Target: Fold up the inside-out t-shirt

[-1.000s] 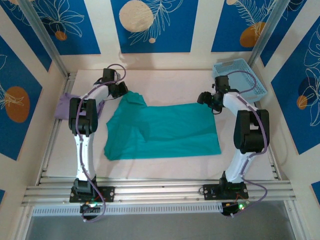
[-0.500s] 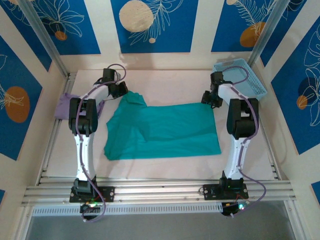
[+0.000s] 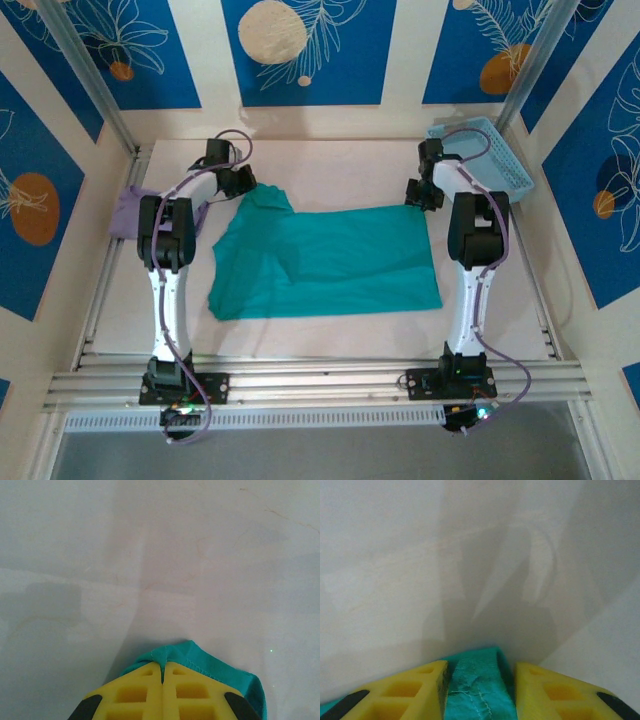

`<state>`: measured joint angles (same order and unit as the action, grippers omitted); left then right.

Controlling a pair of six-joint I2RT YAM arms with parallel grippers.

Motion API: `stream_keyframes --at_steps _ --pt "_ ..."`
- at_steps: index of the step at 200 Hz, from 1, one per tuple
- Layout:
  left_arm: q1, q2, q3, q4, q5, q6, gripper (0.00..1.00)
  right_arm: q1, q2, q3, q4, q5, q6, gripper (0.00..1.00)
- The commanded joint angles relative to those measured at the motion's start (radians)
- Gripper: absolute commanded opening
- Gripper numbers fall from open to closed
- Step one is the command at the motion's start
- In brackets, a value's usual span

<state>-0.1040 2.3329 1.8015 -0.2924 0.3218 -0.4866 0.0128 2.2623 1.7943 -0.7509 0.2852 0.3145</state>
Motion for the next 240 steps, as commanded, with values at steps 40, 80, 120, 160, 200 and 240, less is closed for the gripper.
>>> stream_keyframes --at_steps 40,80,120,160,200,240 --pt "0.008 -0.077 -0.014 0.010 0.029 0.027 0.00 -0.013 0.017 0.042 -0.025 -0.026 -0.027 0.14" --pt "0.009 -0.181 -0.062 -0.008 0.022 0.039 0.00 -0.013 -0.067 -0.050 0.083 -0.051 -0.078 0.06" --pt "0.010 -0.392 -0.286 0.088 0.035 -0.014 0.00 -0.016 -0.188 -0.197 0.228 -0.073 -0.149 0.05" --pt "0.010 -0.602 -0.496 0.130 0.028 -0.045 0.00 -0.029 -0.300 -0.308 0.302 -0.112 -0.154 0.04" --pt "0.010 -0.809 -0.714 0.176 0.040 -0.115 0.00 -0.042 -0.409 -0.447 0.330 -0.136 -0.098 0.04" --pt "0.011 -1.000 -0.864 0.114 -0.014 -0.097 0.00 -0.063 -0.487 -0.558 0.325 -0.143 -0.030 0.04"
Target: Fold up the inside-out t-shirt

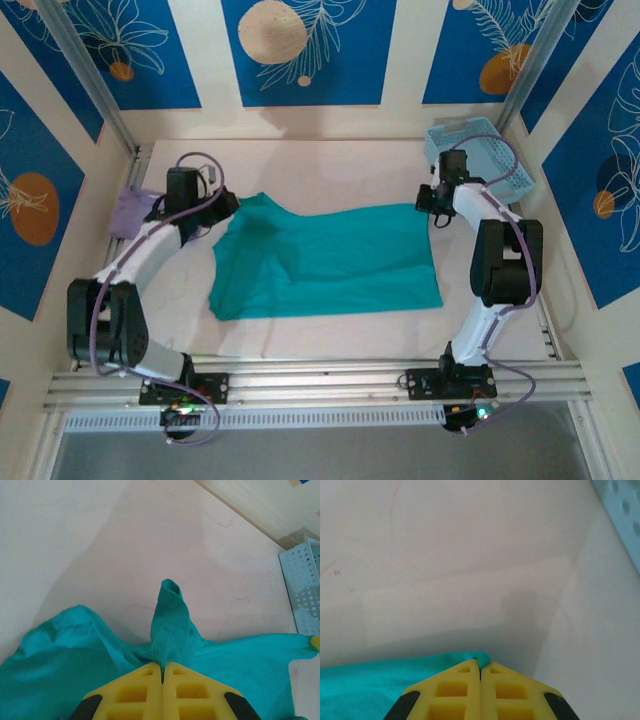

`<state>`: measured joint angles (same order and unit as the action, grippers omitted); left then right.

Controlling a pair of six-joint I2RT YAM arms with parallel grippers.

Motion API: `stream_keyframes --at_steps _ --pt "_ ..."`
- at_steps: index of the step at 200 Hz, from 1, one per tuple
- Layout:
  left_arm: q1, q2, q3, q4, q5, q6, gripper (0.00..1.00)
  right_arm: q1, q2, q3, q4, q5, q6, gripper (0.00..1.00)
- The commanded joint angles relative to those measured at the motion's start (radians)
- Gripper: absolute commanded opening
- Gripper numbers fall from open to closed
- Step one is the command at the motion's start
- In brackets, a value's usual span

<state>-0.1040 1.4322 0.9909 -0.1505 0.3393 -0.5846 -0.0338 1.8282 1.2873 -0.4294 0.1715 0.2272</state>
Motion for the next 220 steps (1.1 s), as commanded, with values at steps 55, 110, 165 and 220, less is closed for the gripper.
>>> stream_keyframes --at_steps 55,110,165,220 --pt "0.012 -0.227 -0.193 -0.077 -0.039 0.022 0.00 -0.023 -0.150 -0.175 -0.002 -0.013 0.098 0.04" --pt "0.013 -0.311 -0.292 -0.120 -0.011 0.031 0.00 -0.005 -0.210 -0.269 -0.020 0.014 0.123 0.04" --pt "0.011 -0.380 -0.434 -0.115 0.005 0.015 0.00 0.026 -0.259 -0.353 -0.035 0.030 0.169 0.06" --pt "0.009 -0.395 -0.530 -0.051 0.035 -0.015 0.36 0.087 -0.431 -0.409 0.015 0.081 0.152 0.41"
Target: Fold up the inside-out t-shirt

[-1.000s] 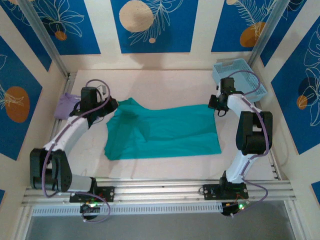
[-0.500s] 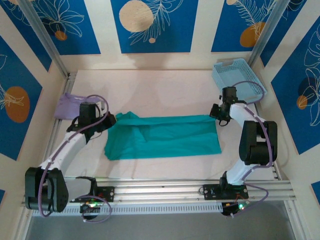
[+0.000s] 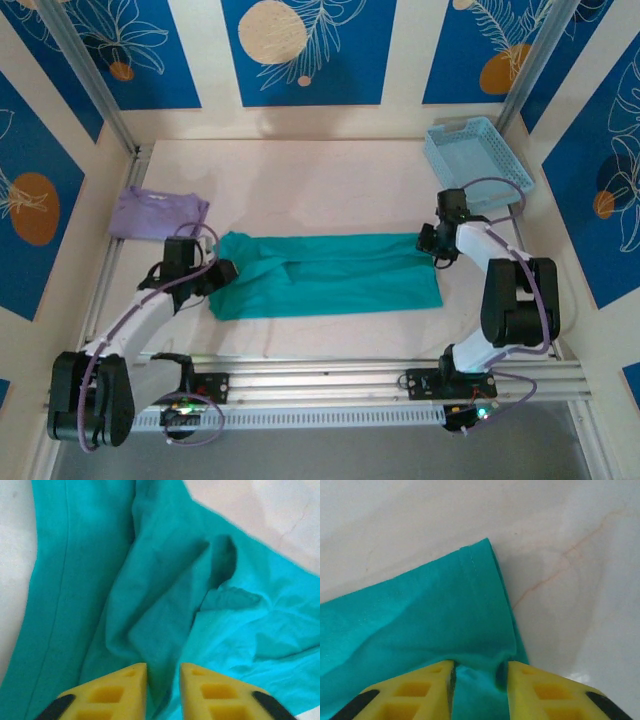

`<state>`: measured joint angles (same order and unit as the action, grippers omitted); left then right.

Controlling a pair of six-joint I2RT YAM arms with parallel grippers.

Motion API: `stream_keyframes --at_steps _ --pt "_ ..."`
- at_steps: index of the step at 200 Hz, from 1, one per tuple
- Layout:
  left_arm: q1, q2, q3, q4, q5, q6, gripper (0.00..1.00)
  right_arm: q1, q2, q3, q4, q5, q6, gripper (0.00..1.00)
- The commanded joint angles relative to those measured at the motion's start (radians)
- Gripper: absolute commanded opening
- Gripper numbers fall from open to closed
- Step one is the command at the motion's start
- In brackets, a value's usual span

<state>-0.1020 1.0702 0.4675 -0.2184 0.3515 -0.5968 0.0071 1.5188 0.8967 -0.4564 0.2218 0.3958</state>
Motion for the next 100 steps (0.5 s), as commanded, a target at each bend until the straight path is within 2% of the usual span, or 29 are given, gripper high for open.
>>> stream_keyframes --at_steps 1,18,39,66,100 --pt "0.007 -0.036 -0.006 0.014 0.017 -0.001 0.36 0.051 -0.128 -0.020 0.046 0.031 -0.018 0.42" --pt "0.007 -0.121 -0.006 -0.017 -0.081 0.016 0.41 0.163 -0.201 -0.044 0.102 0.042 -0.080 0.48" --pt "-0.039 -0.165 0.004 0.052 -0.148 0.070 0.50 0.306 -0.201 -0.033 0.146 0.082 -0.113 0.51" --pt "-0.157 0.041 0.139 0.078 -0.205 0.155 0.55 0.386 -0.110 0.023 0.160 0.083 -0.090 0.51" --pt "-0.236 0.293 0.272 0.110 -0.207 0.181 0.54 0.445 -0.006 0.104 0.115 0.117 -0.094 0.51"
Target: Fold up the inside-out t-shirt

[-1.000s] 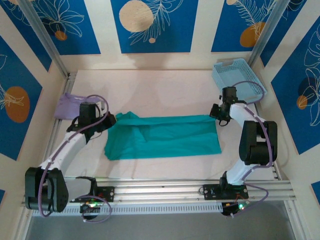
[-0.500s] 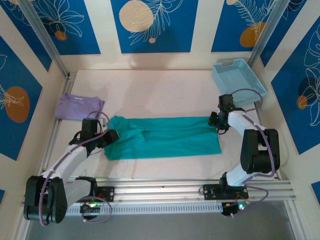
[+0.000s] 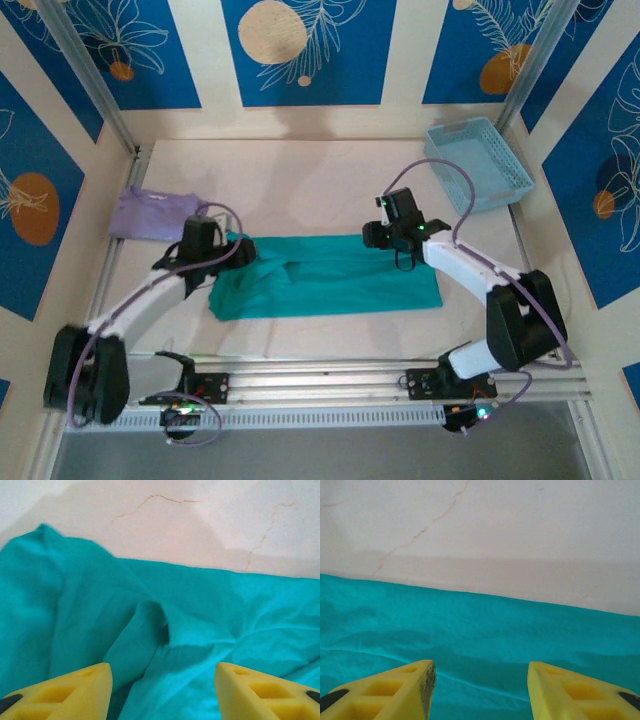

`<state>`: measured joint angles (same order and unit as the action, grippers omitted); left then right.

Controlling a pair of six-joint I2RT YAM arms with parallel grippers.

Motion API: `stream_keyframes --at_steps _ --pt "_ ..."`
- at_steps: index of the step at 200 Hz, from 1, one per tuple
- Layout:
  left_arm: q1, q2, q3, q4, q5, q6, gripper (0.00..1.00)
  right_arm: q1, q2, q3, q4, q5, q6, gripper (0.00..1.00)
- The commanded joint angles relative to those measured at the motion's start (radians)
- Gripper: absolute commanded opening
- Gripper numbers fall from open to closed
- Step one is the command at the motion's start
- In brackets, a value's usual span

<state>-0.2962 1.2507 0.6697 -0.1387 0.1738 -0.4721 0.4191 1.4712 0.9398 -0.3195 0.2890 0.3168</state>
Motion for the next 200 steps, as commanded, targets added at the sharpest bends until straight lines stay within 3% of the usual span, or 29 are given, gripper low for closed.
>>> stream_keyframes --at_steps 1,43,89,113,153,200 --pt "-0.044 0.118 0.071 0.032 -0.029 0.056 0.54 0.034 0.043 0.061 -0.023 0.051 -0.016 0.51" --pt "-0.073 0.235 0.084 0.094 -0.019 0.044 0.52 0.060 0.043 0.045 -0.027 0.104 -0.024 0.51" --pt "-0.078 0.294 0.071 0.215 0.122 0.012 0.50 0.057 0.042 0.021 -0.017 0.111 -0.024 0.51" --pt "-0.089 0.298 0.055 0.255 0.171 0.002 0.43 0.056 0.045 0.014 -0.011 0.114 -0.022 0.51" --pt "-0.133 0.180 -0.042 0.220 0.255 -0.021 0.34 0.052 0.030 0.002 -0.023 0.135 -0.030 0.51" --pt "-0.207 -0.029 -0.168 0.067 0.441 -0.088 0.38 0.045 -0.018 -0.015 -0.030 0.139 -0.035 0.51"
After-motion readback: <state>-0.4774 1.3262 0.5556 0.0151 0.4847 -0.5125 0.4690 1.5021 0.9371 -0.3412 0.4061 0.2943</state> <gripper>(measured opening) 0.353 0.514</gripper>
